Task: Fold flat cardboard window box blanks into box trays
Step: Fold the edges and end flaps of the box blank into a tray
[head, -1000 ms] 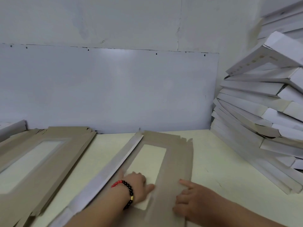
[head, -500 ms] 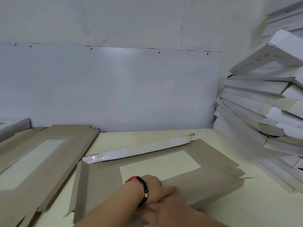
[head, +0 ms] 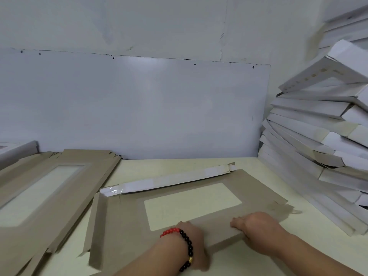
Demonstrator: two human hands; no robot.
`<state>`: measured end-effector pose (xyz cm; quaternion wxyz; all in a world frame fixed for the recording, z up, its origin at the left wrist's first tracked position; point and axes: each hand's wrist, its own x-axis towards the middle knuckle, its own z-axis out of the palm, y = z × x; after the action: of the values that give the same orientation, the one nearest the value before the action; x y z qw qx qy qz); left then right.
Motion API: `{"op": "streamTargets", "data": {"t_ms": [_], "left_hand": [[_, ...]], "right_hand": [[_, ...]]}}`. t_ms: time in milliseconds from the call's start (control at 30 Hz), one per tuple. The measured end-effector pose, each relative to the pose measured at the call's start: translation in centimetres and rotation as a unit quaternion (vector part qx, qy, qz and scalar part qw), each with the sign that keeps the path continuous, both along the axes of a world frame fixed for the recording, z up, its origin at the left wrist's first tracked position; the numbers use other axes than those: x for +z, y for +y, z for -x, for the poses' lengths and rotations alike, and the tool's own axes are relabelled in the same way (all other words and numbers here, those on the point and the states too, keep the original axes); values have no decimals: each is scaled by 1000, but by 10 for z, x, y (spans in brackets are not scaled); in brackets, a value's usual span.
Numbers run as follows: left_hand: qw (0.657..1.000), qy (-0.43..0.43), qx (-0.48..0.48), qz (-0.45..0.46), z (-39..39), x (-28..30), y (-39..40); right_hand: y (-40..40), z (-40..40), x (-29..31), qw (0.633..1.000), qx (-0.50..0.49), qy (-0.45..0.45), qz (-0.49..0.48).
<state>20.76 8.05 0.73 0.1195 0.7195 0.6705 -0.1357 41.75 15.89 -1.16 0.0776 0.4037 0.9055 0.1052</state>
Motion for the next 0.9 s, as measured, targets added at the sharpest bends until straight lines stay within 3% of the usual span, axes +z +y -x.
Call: {"op": "streamTargets", "data": {"t_ms": [200, 400, 500, 567, 700, 833, 900], "left_hand": [[994, 80, -58, -57, 19, 12, -1], [999, -49, -17, 14, 66, 29, -2], [998, -56, 4, 15, 74, 30, 5], [999, -42, 29, -10, 73, 26, 10], [992, 18, 48, -111, 67, 4, 15], [978, -24, 42, -204, 38, -22, 22], [972, -50, 60, -222, 24, -33, 25]], "right_hand": [[-17, 17, 5, 999, -12, -26, -17], [-20, 13, 24, 992, -19, 77, 101], [-6, 13, 35, 985, -53, 78, 146], [3, 17, 36, 987, -71, 70, 127], [9, 36, 19, 997, -72, 34, -3], [-12, 80, -7, 975, -49, 167, -140], [-28, 101, -15, 971, -52, 191, -133]]}}
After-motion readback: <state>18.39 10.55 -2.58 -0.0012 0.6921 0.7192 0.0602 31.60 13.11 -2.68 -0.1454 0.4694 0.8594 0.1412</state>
